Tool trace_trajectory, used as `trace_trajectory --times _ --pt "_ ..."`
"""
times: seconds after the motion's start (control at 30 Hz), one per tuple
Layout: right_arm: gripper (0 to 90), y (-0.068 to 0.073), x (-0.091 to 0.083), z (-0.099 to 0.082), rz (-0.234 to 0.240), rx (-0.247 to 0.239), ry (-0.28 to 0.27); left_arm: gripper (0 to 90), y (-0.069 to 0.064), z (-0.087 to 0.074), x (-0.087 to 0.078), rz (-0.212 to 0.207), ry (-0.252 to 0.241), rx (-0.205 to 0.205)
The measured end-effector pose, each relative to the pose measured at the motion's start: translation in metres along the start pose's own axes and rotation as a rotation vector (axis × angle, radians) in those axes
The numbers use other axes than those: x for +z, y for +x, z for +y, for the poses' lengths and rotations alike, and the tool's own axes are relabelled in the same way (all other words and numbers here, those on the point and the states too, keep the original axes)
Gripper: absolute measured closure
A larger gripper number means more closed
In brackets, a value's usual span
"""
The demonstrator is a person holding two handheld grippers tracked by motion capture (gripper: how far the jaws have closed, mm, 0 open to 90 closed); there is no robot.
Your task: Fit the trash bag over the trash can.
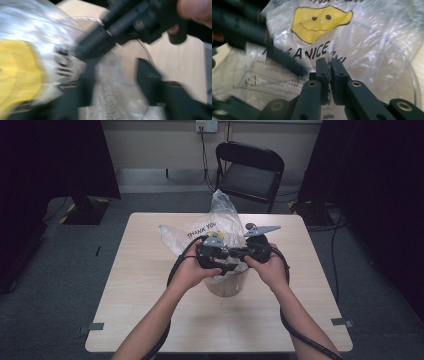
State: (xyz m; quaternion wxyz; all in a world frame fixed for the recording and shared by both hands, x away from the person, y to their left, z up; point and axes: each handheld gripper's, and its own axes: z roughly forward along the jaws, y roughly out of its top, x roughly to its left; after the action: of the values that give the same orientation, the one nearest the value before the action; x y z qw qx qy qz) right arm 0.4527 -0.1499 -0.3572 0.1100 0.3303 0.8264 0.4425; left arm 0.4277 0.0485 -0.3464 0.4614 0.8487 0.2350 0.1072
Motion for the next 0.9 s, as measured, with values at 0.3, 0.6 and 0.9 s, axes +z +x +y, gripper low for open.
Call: trace_trajectory --times 0.3,0.6,0.9 --pt "90.0 0.007 -0.002 -0.002 -0.042 -0.053 0.056 32.5 0.018 -0.011 -0.047 0.122 -0.045 -0.071" --pt "89.7 0.008 0.001 -0.006 -0.066 -0.043 0.085 32.7 0.022 -0.048 -0.077 0.111 -0.160 -0.114" --pt "88.8 0.008 0.002 -0.007 -0.041 -0.042 0.067 31.6 0.027 -0.074 -0.079 0.104 -0.160 -0.138"
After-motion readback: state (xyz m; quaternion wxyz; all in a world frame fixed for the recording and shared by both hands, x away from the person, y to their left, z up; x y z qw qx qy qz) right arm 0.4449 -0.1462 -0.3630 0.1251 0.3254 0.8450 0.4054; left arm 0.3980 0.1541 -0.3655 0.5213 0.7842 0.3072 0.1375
